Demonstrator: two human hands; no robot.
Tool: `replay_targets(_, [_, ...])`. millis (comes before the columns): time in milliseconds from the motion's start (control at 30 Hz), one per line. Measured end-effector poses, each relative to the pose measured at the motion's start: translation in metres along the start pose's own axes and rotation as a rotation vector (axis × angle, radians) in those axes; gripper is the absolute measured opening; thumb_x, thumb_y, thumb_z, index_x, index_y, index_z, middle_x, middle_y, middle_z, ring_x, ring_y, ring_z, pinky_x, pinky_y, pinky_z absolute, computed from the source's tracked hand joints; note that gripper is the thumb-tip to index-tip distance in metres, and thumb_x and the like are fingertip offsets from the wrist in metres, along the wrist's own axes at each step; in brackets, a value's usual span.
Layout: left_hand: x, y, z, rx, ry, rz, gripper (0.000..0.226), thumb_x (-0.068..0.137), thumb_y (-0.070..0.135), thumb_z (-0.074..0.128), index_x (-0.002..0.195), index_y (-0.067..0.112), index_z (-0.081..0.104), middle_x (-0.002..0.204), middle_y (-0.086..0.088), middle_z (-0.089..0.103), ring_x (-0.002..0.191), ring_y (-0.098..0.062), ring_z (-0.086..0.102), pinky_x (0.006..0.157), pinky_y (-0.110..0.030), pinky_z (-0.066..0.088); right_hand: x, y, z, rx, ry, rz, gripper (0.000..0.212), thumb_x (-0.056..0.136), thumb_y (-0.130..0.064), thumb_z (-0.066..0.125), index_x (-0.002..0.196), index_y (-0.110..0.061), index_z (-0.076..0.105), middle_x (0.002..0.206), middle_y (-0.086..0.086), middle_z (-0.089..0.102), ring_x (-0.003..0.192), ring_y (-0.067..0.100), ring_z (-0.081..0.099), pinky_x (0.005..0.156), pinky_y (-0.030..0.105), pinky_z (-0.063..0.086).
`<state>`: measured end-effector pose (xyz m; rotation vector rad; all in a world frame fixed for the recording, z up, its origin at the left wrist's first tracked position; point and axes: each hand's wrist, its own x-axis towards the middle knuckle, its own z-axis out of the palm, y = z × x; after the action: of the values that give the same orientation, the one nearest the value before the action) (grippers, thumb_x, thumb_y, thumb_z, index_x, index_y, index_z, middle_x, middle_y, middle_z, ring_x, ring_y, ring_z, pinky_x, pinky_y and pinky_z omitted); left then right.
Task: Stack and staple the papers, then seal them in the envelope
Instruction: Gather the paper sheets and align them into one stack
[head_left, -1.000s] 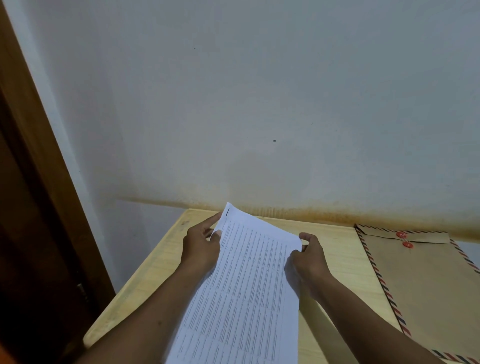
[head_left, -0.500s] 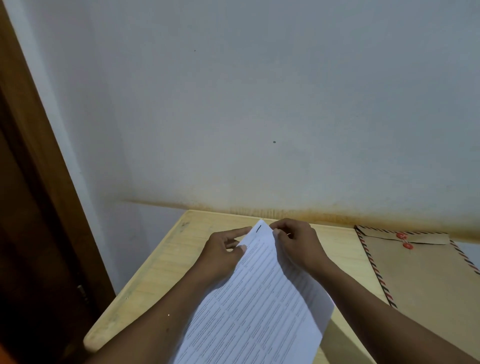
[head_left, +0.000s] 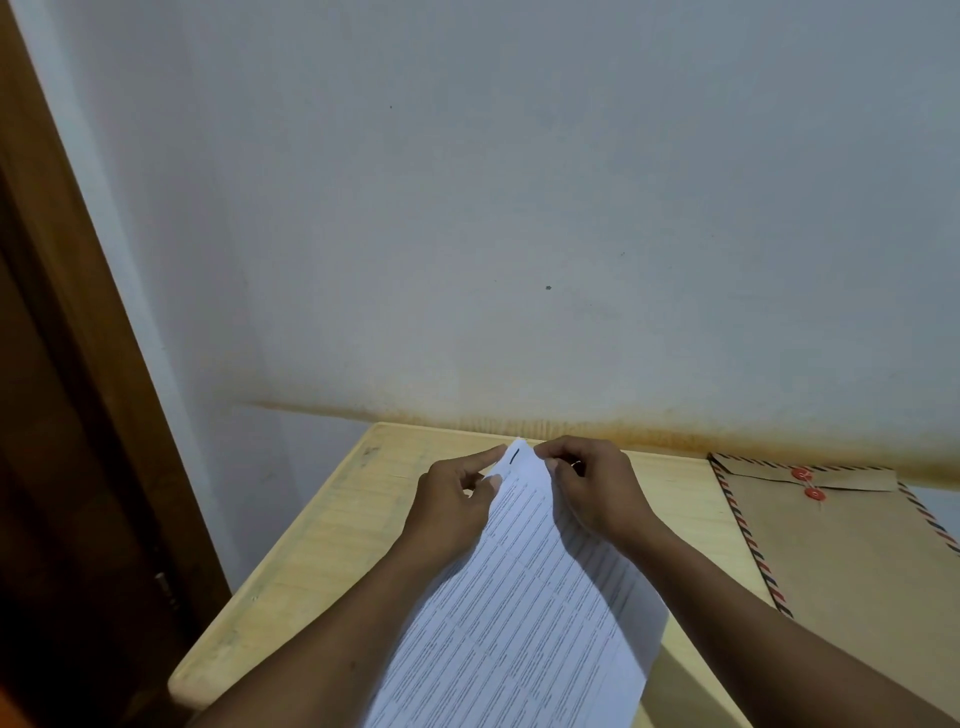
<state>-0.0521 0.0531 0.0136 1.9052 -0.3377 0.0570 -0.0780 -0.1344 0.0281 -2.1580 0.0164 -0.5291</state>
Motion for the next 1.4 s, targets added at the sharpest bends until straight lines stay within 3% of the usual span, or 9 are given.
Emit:
replay_targets(167, [0.004,0.008,0.002,-0.06,0.085,0.034,0.035,0.098,0.02,0.063,0.125,0.041,0.07,0.095,0.008,0.078,0.099,-0.007,0.071,0.093,-0.035,0.059,0.011,-0.013,-0.016,-0.052,-0.075,-0.056,0.024,0.093,-0.01,0.061,0.107,-0.022,0.076,0.093,-0.012,0.071,0.074,-0.002,0.063,0.069,0.013,0.045])
replay_targets(267, [0.013,0.024,0.003,-0.12,0.151,0.095,0.036,0.096,0.016,0.065,0.124,0.038,0.072,0.102,0.012,0.078,0.097,-0.008,0.072,0.092,-0.035,0.059,0.03,-0.034,-0.039,-0.156,-0.118,-0.153,0.026,0.092,-0.01,0.064,0.111,-0.023,0.075,0.098,-0.01,0.071,0.074,-0.011,0.059,0.064,0.005,0.042])
replay_targets(467, [0.036,0.075,-0.002,-0.24,0.281,0.183,0.037,0.095,0.014,0.069,0.129,0.027,0.071,0.094,0.006,0.076,0.087,-0.008,0.067,0.07,-0.006,0.052,0.069,-0.095,-0.082,-0.357,-0.103,-0.368,0.022,0.093,-0.017,0.063,0.11,-0.023,0.075,0.092,-0.009,0.069,0.073,-0.007,0.058,0.071,0.014,0.042])
replay_targets(667, [0.041,0.1,-0.003,-0.361,0.363,0.195,0.038,0.094,0.016,0.071,0.13,0.027,0.07,0.089,0.005,0.078,0.079,-0.005,0.067,0.086,-0.024,0.058,0.084,-0.138,-0.104,-0.547,-0.092,-0.47,0.033,0.095,-0.005,0.056,0.117,-0.025,0.072,0.111,-0.001,0.071,0.083,0.008,0.057,0.081,0.028,0.051])
replay_targets(833, [0.035,0.092,0.002,-0.399,0.399,0.184,0.039,0.093,0.015,0.073,0.131,0.025,0.069,0.081,0.015,0.075,0.075,0.002,0.066,0.081,-0.008,0.053,0.075,-0.144,-0.098,-0.628,-0.123,-0.495,0.038,0.094,-0.003,0.053,0.12,-0.025,0.07,0.118,0.0,0.071,0.092,0.011,0.059,0.082,0.029,0.051])
replay_targets(967, [0.027,0.082,0.006,-0.381,0.395,0.195,0.041,0.092,0.015,0.074,0.132,0.024,0.068,0.08,0.014,0.075,0.071,0.008,0.064,0.083,-0.01,0.053,0.069,-0.136,-0.092,-0.633,-0.131,-0.487,0.038,0.095,-0.004,0.053,0.122,-0.025,0.068,0.12,0.0,0.07,0.107,0.017,0.063,0.084,0.028,0.05])
replay_targets(1133, [0.027,0.084,0.005,-0.354,0.432,0.235,0.04,0.093,0.014,0.073,0.132,0.026,0.069,0.082,0.011,0.071,0.065,0.009,0.062,0.074,-0.007,0.05,0.068,-0.134,-0.089,-0.625,-0.085,-0.519,0.033,0.097,-0.008,0.053,0.122,-0.024,0.068,0.119,0.0,0.069,0.106,0.019,0.063,0.084,0.035,0.053])
replay_targets(1233, [0.028,0.085,0.005,-0.352,0.448,0.244,0.04,0.093,0.014,0.073,0.131,0.026,0.069,0.084,0.009,0.073,0.067,0.008,0.064,0.076,-0.009,0.053,0.067,-0.132,-0.087,-0.602,-0.055,-0.539,0.031,0.097,-0.011,0.053,0.12,-0.024,0.068,0.116,0.0,0.07,0.105,0.02,0.063,0.085,0.041,0.054])
replay_targets(1400, [0.028,0.083,0.006,-0.349,0.457,0.254,0.039,0.093,0.013,0.073,0.13,0.025,0.07,0.086,0.007,0.074,0.071,0.007,0.066,0.079,-0.01,0.055,0.063,-0.126,-0.084,-0.579,-0.022,-0.57,0.032,0.095,-0.008,0.054,0.12,-0.023,0.069,0.114,-0.001,0.07,0.103,0.019,0.064,0.083,0.039,0.054])
